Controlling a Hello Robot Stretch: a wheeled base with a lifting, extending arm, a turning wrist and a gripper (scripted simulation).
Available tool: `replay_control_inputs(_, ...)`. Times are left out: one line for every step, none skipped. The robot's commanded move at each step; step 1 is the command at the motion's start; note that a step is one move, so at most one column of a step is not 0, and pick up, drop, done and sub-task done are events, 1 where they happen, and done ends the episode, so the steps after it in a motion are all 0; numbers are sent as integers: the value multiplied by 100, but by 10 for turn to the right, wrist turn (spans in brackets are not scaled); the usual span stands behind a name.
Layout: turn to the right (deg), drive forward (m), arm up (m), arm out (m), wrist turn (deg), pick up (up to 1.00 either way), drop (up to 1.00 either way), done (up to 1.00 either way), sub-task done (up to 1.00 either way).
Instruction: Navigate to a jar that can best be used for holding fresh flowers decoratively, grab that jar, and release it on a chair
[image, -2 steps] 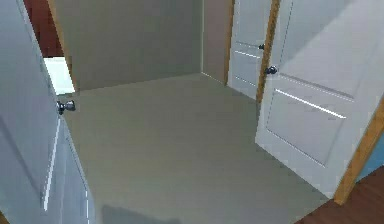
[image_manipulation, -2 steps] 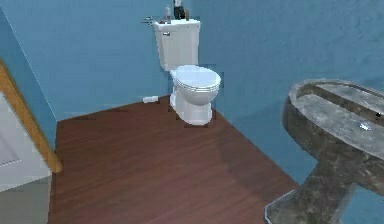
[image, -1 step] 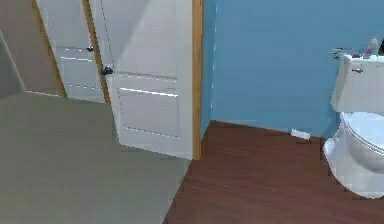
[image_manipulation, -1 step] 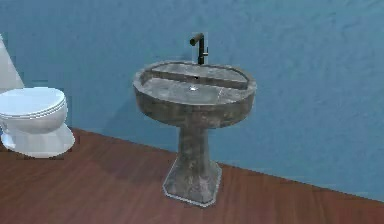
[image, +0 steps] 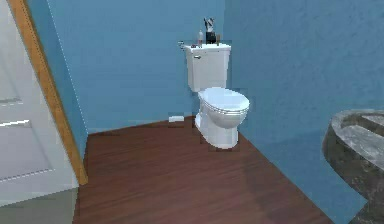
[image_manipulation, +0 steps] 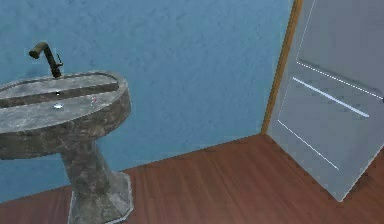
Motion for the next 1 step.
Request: replay_control_inputs(0,5,0,0,0,0,0,0,0)
